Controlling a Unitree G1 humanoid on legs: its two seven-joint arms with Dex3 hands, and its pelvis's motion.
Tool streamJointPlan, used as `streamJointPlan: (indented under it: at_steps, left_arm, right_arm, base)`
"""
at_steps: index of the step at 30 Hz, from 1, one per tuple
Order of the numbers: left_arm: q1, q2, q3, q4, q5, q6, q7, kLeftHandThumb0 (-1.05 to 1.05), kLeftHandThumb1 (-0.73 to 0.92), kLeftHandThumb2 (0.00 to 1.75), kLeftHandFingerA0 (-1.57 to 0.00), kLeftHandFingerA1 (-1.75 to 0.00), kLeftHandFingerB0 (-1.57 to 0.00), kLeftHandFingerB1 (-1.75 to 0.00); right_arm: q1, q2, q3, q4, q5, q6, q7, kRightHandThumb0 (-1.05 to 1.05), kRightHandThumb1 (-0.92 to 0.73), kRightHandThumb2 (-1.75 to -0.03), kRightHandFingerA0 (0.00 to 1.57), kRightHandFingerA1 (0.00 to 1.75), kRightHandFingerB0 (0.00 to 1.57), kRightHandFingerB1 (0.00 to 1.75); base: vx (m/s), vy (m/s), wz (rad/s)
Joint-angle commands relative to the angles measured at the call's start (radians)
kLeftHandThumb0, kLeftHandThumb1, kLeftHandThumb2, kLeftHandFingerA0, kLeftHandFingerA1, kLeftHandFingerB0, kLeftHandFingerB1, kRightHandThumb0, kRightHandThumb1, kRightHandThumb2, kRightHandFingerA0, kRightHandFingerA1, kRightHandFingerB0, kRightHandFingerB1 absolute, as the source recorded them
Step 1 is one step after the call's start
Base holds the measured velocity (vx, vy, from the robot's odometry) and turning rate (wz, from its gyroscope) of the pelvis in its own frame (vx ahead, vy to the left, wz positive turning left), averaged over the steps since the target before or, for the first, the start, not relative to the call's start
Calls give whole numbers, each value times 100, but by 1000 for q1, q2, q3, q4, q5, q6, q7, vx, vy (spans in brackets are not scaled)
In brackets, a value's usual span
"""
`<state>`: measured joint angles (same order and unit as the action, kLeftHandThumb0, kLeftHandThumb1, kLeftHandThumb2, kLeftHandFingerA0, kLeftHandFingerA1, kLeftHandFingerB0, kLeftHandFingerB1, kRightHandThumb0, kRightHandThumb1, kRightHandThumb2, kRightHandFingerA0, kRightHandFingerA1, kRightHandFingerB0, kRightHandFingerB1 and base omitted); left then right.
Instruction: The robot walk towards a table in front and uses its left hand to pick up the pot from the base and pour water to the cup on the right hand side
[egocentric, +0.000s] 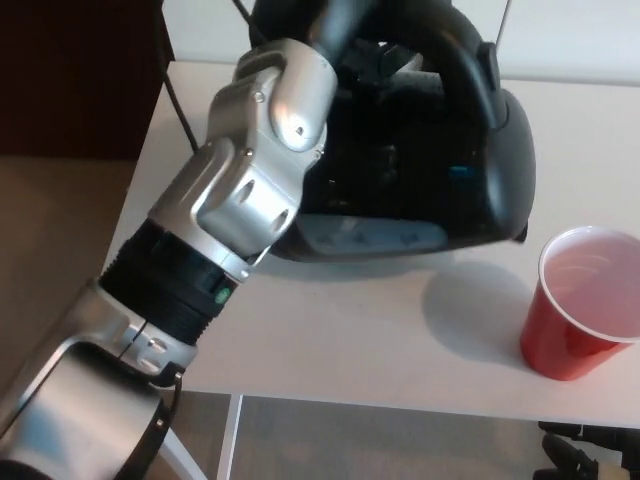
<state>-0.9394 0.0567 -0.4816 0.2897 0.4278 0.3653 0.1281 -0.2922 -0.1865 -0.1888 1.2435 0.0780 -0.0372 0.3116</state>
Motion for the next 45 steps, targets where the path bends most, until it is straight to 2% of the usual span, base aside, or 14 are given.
streamJointPlan:
  at_steps: [1, 5, 11, 12, 14, 15, 16, 22, 24, 26, 31, 35, 40, 45]
  left_arm:
    - [-125, 38, -30, 6, 193, -133, 165, -18, 68, 60, -87, -175, -74, -103]
    - [-136, 41, -19, 4, 203, -108, 155, -26, 52, 87, -120, -140, -78, -88]
    - [-142, 53, 2, -23, 225, -65, 126, -14, 74, 63, -83, -175, -58, -147]
    - [-145, 55, 15, -30, 228, -61, 134, -34, 51, 86, -115, -140, -73, -97]
    - [-150, 56, 36, -35, 228, -60, 136, -34, 71, 63, -84, -174, -82, -71]
    - [-157, 59, 47, -37, 227, -61, 131, -34, 54, 88, -116, -139, -75, -91]
    - [-162, 62, 54, -45, 227, -62, 123, -19, 75, 62, -84, -175, -66, -135]
    - [-173, 44, 82, -81, 232, -51, 107, -15, 70, 60, -80, -175, -64, -138]
    - [-172, 26, 85, -118, 235, -36, 96, -23, 55, 89, -113, -136, -74, -111]
    - [-163, 16, 85, -142, 243, -32, 89, -15, 71, 60, -81, -175, -72, -125]
    - [-140, -6, 70, -181, 254, -74, 108, -16, 54, 94, -119, -133, -82, -104]
    - [-119, -18, 53, -216, 268, -72, 87, -14, 71, 62, -87, -174, -70, -135]
    - [-85, -43, 16, -279, 283, -46, 46, -28, 67, 60, -99, -155, -88, -61]
    - [-66, -69, -18, -315, 316, -33, 33, -25, 64, 59, -96, -161, -86, -81]
  right_arm:
    - [-5, -7, 25, -11, -22, -14, 5, -57, -34, -76, 81, 82, 61, 74]
    - [0, -4, 24, -10, -13, -8, 5, -57, -31, -74, 78, 81, 60, 74]
    - [17, -7, 37, -6, -25, -32, 3, -62, -34, -72, 78, 79, 62, 73]
    - [16, -6, 29, -4, -16, -20, 6, -57, -31, -74, 74, 81, 61, 75]
    - [14, -3, 21, -2, -8, -9, -2, -57, -30, -73, 75, 80, 63, 75]
    - [11, -1, 11, 0, 0, 1, -8, -55, -21, -85, 75, 82, 62, 77]
    - [11, -2, 10, 2, 0, 1, -8, -54, -30, -76, 76, 80, 64, 75]
    - [11, -1, 17, 4, -14, -5, -6, -57, -31, -76, 78, 79, 63, 74]
    - [14, 0, 20, 3, -16, -8, -2, -57, -31, -75, 73, 81, 62, 74]
    - [17, 2, 20, 5, -15, -7, 0, -57, -31, -74, 75, 81, 61, 74]
    - [11, 4, 38, 5, -31, -11, -7, -58, -33, -75, 73, 79, 60, 73]
    - [11, 6, 29, 6, -19, -4, 1, -53, -32, -77, 71, 80, 61, 76]
    - [14, 8, 39, 8, -33, -8, -8, -58, -33, -74, 74, 79, 61, 74]
    - [11, 14, 34, 7, -27, 6, -16, -53, -31, -77, 73, 80, 60, 74]
  base:
    - [0, 0, 0]
    - [0, 0, 0]
    - [0, 0, 0]
    - [0, 0, 0]
    - [0, 0, 0]
    - [0, 0, 0]
    - [0, 0, 0]
    - [0, 0, 0]
    - [0, 0, 0]
    - [0, 0, 0]
    - [0, 0, 0]
    - [0, 0, 0]
    - [0, 0, 0]
    - [0, 0, 0]
